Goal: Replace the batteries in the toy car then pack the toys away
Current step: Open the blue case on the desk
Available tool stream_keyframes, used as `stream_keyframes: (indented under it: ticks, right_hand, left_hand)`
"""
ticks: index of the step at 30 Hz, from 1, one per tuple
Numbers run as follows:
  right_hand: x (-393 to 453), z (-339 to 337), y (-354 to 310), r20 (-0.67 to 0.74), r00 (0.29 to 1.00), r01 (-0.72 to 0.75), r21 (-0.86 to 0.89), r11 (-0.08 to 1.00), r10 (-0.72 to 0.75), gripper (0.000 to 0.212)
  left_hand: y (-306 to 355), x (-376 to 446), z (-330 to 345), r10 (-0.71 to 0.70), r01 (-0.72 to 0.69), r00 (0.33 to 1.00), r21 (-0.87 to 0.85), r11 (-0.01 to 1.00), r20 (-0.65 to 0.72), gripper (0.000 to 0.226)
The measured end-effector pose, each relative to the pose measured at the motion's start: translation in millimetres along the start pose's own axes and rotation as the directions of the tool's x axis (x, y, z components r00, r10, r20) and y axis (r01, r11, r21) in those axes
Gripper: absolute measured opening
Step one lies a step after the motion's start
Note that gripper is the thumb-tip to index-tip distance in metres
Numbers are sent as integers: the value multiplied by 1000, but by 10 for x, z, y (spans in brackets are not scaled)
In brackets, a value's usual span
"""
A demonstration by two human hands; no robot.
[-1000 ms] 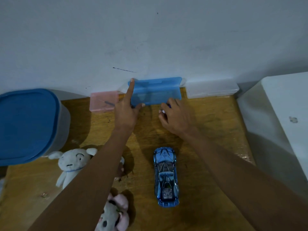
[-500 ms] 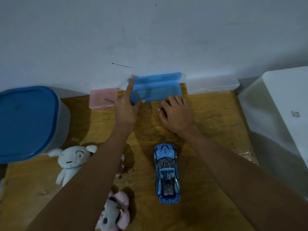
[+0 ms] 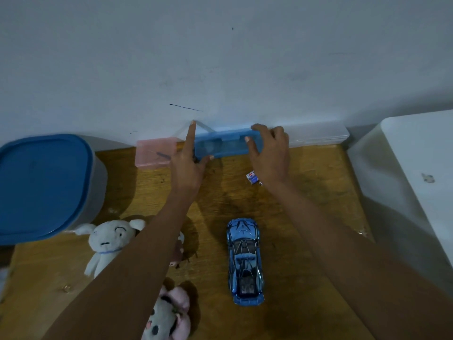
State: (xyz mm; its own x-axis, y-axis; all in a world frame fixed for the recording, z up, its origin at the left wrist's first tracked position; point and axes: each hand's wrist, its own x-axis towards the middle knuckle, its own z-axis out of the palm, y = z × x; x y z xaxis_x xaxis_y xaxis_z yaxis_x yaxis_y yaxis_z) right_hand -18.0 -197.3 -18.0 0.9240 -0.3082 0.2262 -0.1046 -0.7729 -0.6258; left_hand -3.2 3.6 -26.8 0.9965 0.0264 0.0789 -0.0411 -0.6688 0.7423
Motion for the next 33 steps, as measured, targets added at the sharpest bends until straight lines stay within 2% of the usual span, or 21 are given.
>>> stream_keyframes:
  ticks: [5, 12, 17, 23, 28, 30, 33]
  right_hand:
    - [-172, 5, 107, 68, 997, -41, -43, 998, 43, 33]
    - [-149, -14, 15, 114, 990, -101, 117, 988, 87, 34]
    - [-134, -6, 13, 153, 981, -141, 113, 984, 123, 39]
    - [-116, 24, -77, 172, 975, -137, -39, 990, 142, 37]
    - [-25, -76, -315, 193, 962, -136, -274, 952, 193, 40]
    - [6, -81, -503, 193, 967, -116, -245, 963, 166, 38]
    - [-5, 18, -873, 255, 965, -33, -78, 996, 52, 30]
  left_hand:
    - [-37, -7, -8, 1, 0, 1000, -39, 999, 24, 83]
    - [-40, -52, -14, 85, -87, 995, -43, 995, -49, 50]
    - [-6, -83, -17, 24, -25, 1000, -72, 997, -14, 48]
    - [92, -82, -55, -27, 28, 999, -57, 998, 17, 48]
    - [235, 8, -291, -79, 65, 982, 87, 994, 171, 50]
    - [245, 0, -505, -35, 25, 993, 94, 995, 112, 46]
    - [60, -34, -898, 53, -38, 996, 180, 983, -74, 37]
